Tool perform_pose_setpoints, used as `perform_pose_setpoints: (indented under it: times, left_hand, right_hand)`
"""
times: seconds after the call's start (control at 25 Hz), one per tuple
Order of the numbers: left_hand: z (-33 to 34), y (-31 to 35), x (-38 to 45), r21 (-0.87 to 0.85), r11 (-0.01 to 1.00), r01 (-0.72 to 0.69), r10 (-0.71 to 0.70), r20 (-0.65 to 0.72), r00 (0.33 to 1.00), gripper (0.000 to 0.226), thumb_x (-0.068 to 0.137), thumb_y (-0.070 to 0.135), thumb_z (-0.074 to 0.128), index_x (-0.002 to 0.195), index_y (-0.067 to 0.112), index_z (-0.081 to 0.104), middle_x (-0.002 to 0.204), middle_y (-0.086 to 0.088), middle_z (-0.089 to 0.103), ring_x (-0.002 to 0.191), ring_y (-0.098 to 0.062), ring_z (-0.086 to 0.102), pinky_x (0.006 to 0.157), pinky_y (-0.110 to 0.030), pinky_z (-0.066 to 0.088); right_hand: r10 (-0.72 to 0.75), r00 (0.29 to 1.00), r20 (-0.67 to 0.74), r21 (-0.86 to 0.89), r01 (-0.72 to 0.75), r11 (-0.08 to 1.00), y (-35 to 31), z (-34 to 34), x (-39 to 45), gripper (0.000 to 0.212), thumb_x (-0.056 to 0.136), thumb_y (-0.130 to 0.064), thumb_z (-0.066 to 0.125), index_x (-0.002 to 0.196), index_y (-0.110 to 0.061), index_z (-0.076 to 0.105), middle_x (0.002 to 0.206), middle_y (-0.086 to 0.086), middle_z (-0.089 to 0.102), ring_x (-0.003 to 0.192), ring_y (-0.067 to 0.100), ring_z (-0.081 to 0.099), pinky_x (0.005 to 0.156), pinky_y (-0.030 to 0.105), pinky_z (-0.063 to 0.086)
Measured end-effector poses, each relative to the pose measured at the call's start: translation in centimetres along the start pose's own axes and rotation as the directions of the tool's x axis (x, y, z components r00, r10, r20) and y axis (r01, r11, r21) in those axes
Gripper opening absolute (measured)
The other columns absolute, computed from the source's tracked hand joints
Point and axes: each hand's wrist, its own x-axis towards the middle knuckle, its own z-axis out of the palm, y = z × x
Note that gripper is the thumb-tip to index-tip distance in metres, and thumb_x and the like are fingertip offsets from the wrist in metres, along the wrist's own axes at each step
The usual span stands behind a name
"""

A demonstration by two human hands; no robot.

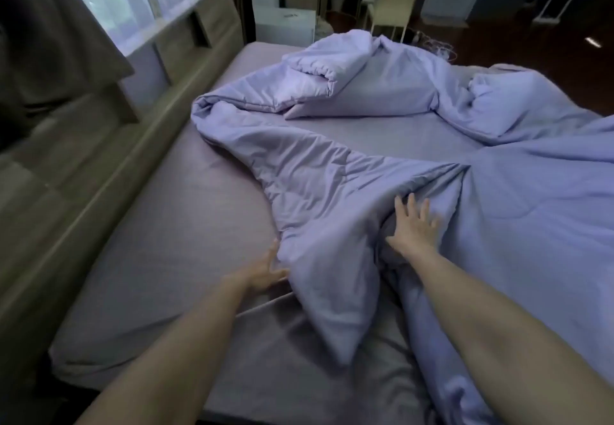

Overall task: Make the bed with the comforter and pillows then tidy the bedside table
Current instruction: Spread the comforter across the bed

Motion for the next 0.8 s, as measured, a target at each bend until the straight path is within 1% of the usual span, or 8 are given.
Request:
perform_pose_setpoints:
  times: [0.16, 0.24, 0.32, 0.4, 0.44, 0.56, 0.64, 0.8]
  left_hand:
    - [2.9, 2.2, 3.0, -0.262, 0.964, 0.040, -0.039, 0.011, 0.999, 0.104, 0.079, 0.062, 0.060, 0.152, 0.034, -0.009, 0.162, 0.002, 0.000, 0.149, -0.020, 0.011, 0.119, -0.030, 0.013]
    - [3.7, 3.7, 4.2, -0.400, 0.916, 0.038, -0.068, -0.063, 0.996, 0.103, 0.083, 0.044, 0.070, 0.154, 0.028, -0.004, 0.160, 0.002, 0.007, 0.149, -0.018, 0.009, 0.117, -0.027, 0.014]
    - [3.6, 4.9, 5.3, -0.492, 0.871, -0.014, -0.084, -0.178, 0.980, 0.106, 0.079, 0.023, 0.077, 0.155, 0.022, 0.002, 0.160, 0.002, 0.008, 0.149, -0.017, 0.008, 0.116, -0.024, 0.014]
    - [3.3, 5.0, 6.2, -0.485, 0.873, -0.045, -0.089, -0.248, 0.965, 0.105, 0.076, 0.006, 0.078, 0.154, 0.018, 0.009, 0.160, -0.001, 0.011, 0.148, -0.018, 0.012, 0.114, -0.021, 0.016]
    - [2.9, 5.0, 6.3, -0.473, 0.880, -0.045, -0.087, -0.253, 0.964, 0.102, 0.076, 0.000, 0.075, 0.154, 0.018, 0.011, 0.159, -0.004, 0.015, 0.147, -0.019, 0.015, 0.112, -0.020, 0.018]
    - [1.0, 4.8, 5.7, -0.382, 0.923, -0.057, -0.054, -0.274, 0.960, 0.088, 0.081, -0.010, 0.062, 0.153, 0.017, 0.018, 0.158, -0.009, 0.021, 0.146, -0.023, 0.020, 0.109, -0.019, 0.021]
    - [-0.6, 4.2, 4.8, -0.306, 0.949, -0.080, -0.026, -0.327, 0.945, 0.078, 0.086, -0.008, 0.054, 0.152, 0.018, 0.022, 0.158, -0.011, 0.022, 0.146, -0.025, 0.021, 0.111, -0.020, 0.020]
    - [-4.4, 1.1, 2.0, -0.152, 0.988, -0.030, -0.030, -0.376, 0.926, 0.078, 0.086, -0.002, 0.048, 0.153, 0.024, 0.016, 0.159, -0.012, 0.019, 0.145, -0.029, 0.023, 0.117, -0.030, 0.021]
  right_hand:
    - [0.157, 0.988, -0.009, 0.030, -0.157, 0.987, 2.3, 2.1, 2.0, 0.114, 0.074, -0.058, 0.069, 0.154, -0.030, -0.008, 0.160, 0.003, -0.023, 0.145, 0.042, -0.017, 0.110, 0.069, 0.009]
    - [0.173, 0.985, -0.025, 0.075, -0.170, 0.982, 3.1, 3.3, 2.9, 0.120, 0.071, -0.057, 0.074, 0.154, -0.028, -0.008, 0.159, 0.005, -0.026, 0.145, 0.043, -0.017, 0.111, 0.066, 0.012]
    - [0.182, 0.982, -0.046, 0.137, -0.174, 0.975, 3.5, 4.1, 3.7, 0.115, 0.074, -0.047, 0.077, 0.155, -0.026, -0.003, 0.160, 0.010, -0.020, 0.146, 0.045, -0.008, 0.111, 0.059, 0.025]
    - [0.188, 0.982, -0.032, 0.170, -0.180, 0.969, 3.5, 4.6, 4.2, 0.097, 0.081, -0.029, 0.073, 0.154, -0.024, 0.009, 0.161, 0.015, -0.003, 0.143, 0.045, 0.011, 0.103, 0.049, 0.039]
    - [0.188, 0.981, -0.037, 0.168, -0.179, 0.969, 3.6, 4.7, 4.3, 0.082, 0.086, -0.021, 0.067, 0.151, -0.022, 0.019, 0.158, 0.016, 0.010, 0.138, 0.044, 0.021, 0.099, 0.046, 0.043]
    - [0.125, 0.986, -0.106, 0.109, -0.114, 0.987, 3.8, 4.4, 4.5, 0.031, 0.095, -0.011, 0.047, 0.125, -0.010, 0.054, 0.131, 0.017, 0.052, 0.119, 0.039, 0.043, 0.089, 0.042, 0.046]
    - [0.084, 0.988, -0.129, 0.121, -0.068, 0.990, 3.5, 4.1, 3.9, 0.026, 0.095, -0.008, 0.041, 0.109, -0.004, 0.063, 0.111, 0.019, 0.064, 0.111, 0.038, 0.050, 0.081, 0.040, 0.047]
    - [0.062, 0.969, -0.237, 0.249, -0.001, 0.969, 1.7, 4.2, 0.0, 0.025, 0.094, -0.011, 0.040, 0.092, -0.006, 0.065, 0.095, 0.019, 0.063, 0.094, 0.037, 0.056, 0.065, 0.034, 0.038]
